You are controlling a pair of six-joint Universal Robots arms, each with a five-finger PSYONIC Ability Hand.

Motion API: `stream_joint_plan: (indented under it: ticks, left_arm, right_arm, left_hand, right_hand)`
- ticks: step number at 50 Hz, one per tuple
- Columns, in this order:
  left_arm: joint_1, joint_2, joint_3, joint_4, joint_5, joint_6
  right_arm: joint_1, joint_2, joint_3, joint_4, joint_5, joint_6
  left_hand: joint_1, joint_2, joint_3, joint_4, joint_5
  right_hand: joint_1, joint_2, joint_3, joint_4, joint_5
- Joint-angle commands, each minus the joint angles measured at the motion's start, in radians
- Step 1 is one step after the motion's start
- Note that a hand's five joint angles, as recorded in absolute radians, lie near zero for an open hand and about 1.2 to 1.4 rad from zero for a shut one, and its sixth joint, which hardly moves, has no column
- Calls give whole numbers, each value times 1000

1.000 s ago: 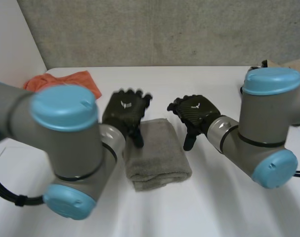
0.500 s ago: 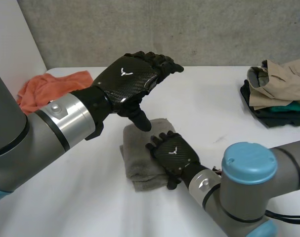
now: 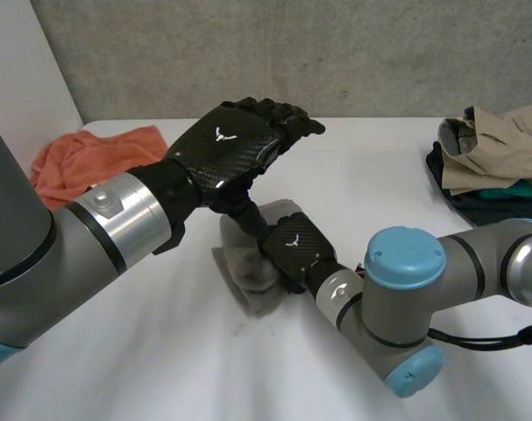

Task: Fold the laundry.

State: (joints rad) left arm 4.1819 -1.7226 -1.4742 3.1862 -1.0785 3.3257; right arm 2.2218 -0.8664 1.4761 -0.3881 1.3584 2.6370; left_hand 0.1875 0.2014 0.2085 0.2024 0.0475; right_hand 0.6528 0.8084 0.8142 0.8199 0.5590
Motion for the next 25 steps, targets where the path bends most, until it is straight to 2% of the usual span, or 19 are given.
stream_joint_plan:
  ticks: [1,5,13,20,25]
  left_arm:
    - [3,1,2,0,0,0]
    - [6,1,2,0,-1,0]
    - [9,3,6,0,-26,0]
    - [20,8,5,1,-44,0]
    - [20,9,2,1,-46,0]
  right_arm:
    - [-2,18,-42,3,-10,24]
    - [-24,9,-62,0,-18,23]
    - [-207,-85,-186,-2,-22,14]
    - [-352,-112,-451,-6,-77,27]
    - [-497,-102,-620,-14,-113,69]
  left_hand:
    - [38,24,17,23,3]
    - [38,24,17,23,3]
    - [38,24,17,23,3]
    - [35,21,14,20,0]
    - [35,21,14,20,0]
  right_hand:
    - [743,587,582,576,662]
    - [744,588,582,576,663]
    - [744,588,582,576,663]
    - [744,588,582,576,663]
    - [744,588,582,576,663]
